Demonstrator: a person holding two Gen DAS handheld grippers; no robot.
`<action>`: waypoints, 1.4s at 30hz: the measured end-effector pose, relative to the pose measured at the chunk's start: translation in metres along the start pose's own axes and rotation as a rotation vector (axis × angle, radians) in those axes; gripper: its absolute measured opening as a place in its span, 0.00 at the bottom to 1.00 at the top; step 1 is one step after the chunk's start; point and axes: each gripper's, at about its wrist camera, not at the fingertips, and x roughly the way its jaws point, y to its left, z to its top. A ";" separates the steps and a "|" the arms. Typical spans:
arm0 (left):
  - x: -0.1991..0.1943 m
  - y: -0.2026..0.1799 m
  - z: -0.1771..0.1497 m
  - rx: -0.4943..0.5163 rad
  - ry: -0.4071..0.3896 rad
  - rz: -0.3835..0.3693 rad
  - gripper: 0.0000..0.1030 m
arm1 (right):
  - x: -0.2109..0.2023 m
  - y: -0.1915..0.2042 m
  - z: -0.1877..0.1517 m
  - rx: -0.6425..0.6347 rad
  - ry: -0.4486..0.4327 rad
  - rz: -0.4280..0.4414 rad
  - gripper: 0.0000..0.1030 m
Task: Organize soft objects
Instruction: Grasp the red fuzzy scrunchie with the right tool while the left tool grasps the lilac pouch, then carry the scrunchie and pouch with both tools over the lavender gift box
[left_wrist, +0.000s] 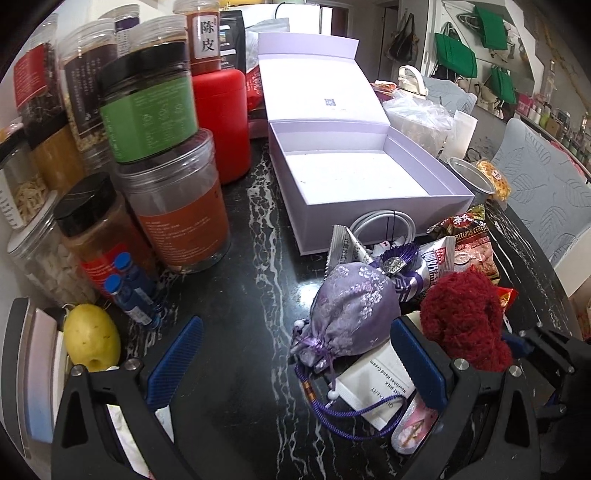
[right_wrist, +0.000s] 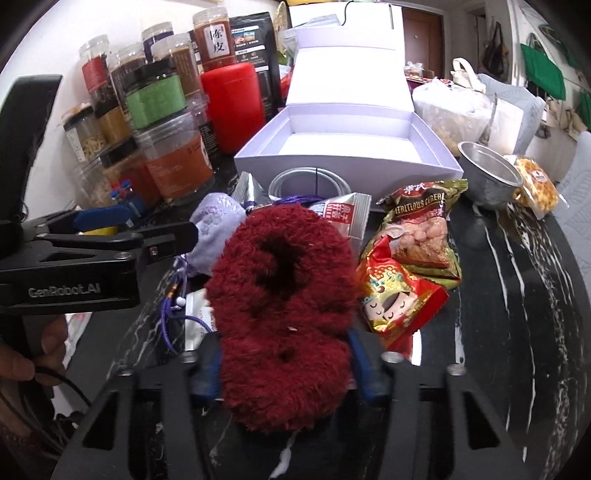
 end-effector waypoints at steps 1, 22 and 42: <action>0.002 -0.001 0.001 0.001 0.002 -0.006 1.00 | -0.003 -0.002 0.000 0.007 -0.007 0.013 0.39; 0.037 -0.029 0.005 0.000 0.084 -0.088 0.88 | -0.044 -0.028 0.007 0.016 -0.111 0.010 0.33; -0.001 -0.023 0.011 -0.048 0.022 -0.123 0.50 | -0.061 -0.027 0.006 0.024 -0.147 0.009 0.34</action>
